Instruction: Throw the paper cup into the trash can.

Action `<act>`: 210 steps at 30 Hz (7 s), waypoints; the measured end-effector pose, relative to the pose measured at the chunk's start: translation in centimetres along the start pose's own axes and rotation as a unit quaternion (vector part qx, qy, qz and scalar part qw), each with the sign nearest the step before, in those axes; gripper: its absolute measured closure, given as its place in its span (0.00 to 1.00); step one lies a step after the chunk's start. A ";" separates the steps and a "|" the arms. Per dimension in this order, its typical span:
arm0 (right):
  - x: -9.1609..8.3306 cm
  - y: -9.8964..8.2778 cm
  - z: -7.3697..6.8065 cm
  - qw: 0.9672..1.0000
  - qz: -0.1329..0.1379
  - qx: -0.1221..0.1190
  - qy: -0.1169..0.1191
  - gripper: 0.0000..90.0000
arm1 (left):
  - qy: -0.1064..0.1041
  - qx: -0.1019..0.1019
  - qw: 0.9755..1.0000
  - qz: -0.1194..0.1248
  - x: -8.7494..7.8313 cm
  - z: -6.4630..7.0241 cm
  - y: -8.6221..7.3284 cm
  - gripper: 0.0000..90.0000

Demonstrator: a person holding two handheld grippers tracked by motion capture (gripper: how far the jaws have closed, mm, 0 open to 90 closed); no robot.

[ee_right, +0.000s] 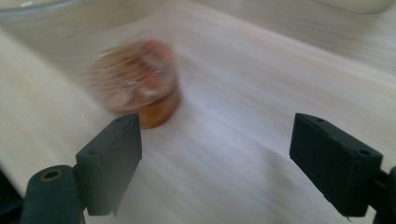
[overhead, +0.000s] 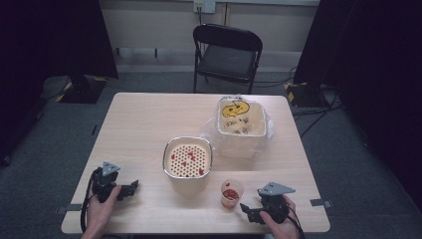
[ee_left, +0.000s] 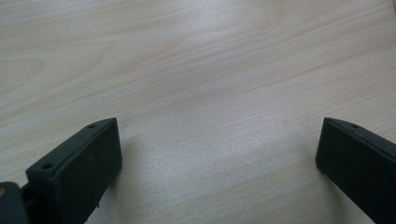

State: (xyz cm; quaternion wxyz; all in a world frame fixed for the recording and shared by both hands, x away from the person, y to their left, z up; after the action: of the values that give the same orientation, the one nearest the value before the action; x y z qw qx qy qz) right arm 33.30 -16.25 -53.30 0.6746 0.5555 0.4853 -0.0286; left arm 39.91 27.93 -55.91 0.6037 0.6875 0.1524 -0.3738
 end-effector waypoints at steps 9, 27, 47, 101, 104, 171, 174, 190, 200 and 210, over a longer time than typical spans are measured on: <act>0.6 1.5 -2.1 0.999 0.023 -0.005 0.037 0.17 | 0.000 0.000 1.000 0.000 0.0 0.0 0.0 0.00; 3.1 3.9 -3.3 0.998 0.039 -0.015 0.056 0.24 | 0.000 0.000 1.000 0.000 0.0 0.0 0.0 0.00; 3.8 4.9 -2.8 0.997 0.056 -0.023 0.043 0.41 | 0.000 0.000 1.000 0.000 0.0 0.0 0.0 0.00; -4.0 22.3 -1.1 0.976 0.212 -0.014 0.042 0.47 | 0.001 0.000 1.000 0.000 0.0 0.0 0.0 0.00; -3.6 23.2 -1.1 0.973 0.228 -0.016 0.037 0.48 | 0.000 0.000 1.000 0.000 0.0 0.0 0.0 0.00; 3.6 24.0 -6.0 0.754 0.011 -0.571 -0.326 0.54 | 0.000 0.000 1.000 0.000 0.0 0.0 0.0 0.00; 3.7 23.7 -6.1 0.737 -0.003 -0.586 -0.337 0.54 | 0.000 0.000 1.000 0.000 0.0 0.0 0.0 0.00; 2.9 24.0 -7.4 0.605 -0.023 -0.682 -0.411 0.55 | 0.001 0.000 1.000 0.000 0.0 0.0 0.0 0.00; 2.7 24.2 -8.3 0.491 -0.034 -0.741 -0.457 0.55 | 0.000 0.000 1.000 0.000 0.0 0.0 0.0 0.00; 2.3 24.1 -8.7 0.424 -0.040 -0.764 -0.485 0.57 | 0.000 -0.001 1.000 0.001 0.0 0.0 0.0 0.00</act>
State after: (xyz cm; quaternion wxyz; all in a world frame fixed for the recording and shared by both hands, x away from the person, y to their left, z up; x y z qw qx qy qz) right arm 43.04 0.83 -36.68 0.9444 -0.3134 -0.0774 0.0628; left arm 39.91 27.90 -55.92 0.6050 0.6865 0.1524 -0.3735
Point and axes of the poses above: each handheld gripper's, and its own axes: x roughly forward along the jaws, y roughly out of its top, z roughly to its right, the point moved 8 cm from there along x, roughly forward along the jaws
